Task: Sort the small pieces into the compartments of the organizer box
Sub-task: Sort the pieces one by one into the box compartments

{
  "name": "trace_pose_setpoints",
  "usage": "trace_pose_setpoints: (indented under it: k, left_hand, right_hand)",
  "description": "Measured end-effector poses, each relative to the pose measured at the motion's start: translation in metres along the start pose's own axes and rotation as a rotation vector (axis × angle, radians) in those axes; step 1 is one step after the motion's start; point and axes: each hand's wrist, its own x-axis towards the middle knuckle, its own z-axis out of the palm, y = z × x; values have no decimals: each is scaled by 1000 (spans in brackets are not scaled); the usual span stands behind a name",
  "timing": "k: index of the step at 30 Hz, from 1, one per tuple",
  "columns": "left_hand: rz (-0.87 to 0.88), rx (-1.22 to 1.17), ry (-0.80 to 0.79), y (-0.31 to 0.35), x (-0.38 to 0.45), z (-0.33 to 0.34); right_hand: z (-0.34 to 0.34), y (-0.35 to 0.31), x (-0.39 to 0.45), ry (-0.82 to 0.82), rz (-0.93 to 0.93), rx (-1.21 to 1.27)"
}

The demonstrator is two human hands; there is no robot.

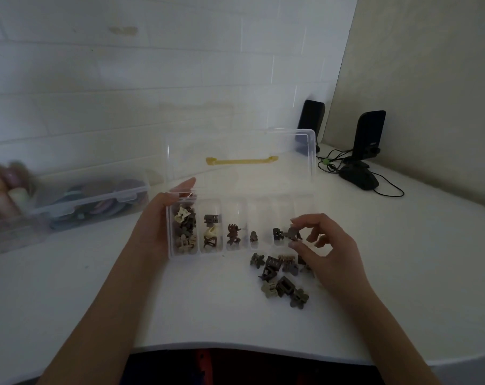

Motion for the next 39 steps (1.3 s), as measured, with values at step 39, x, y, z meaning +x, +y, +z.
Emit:
trace_pose_setpoints:
  k: [39]
  left_hand:
    - [-40,-32,91,-6,11,-3]
  right_hand:
    - [14,-9,8,23,-357,-315]
